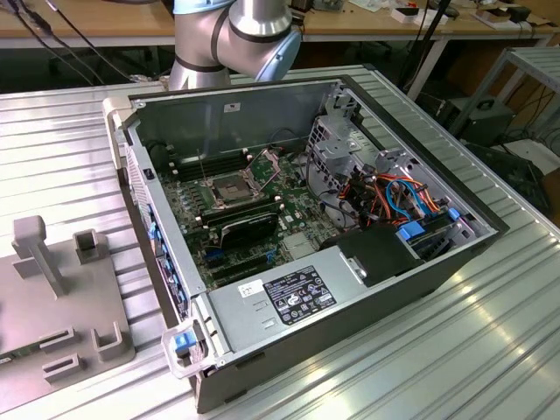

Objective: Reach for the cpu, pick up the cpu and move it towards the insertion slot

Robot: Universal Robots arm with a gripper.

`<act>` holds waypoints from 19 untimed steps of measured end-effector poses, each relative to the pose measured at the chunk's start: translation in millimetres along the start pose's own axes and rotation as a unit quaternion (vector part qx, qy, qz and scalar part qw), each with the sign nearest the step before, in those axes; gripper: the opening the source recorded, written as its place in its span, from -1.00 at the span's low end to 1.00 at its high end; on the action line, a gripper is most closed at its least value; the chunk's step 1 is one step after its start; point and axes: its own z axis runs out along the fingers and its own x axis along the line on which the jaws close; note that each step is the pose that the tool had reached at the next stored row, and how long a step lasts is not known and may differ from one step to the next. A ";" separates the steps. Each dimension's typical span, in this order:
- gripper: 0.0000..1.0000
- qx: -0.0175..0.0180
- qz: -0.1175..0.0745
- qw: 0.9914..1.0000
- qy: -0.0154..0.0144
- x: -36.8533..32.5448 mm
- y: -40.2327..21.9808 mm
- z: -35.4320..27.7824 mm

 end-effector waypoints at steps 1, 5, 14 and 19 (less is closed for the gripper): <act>-0.78 0.000 0.000 1.000 0.000 3.8 0.6 0.3; -0.78 0.000 0.000 1.000 0.000 21.8 8.7 2.3; -0.78 0.000 0.000 1.000 0.000 29.5 13.3 3.6; -0.78 0.000 0.000 1.000 0.000 29.8 13.3 3.5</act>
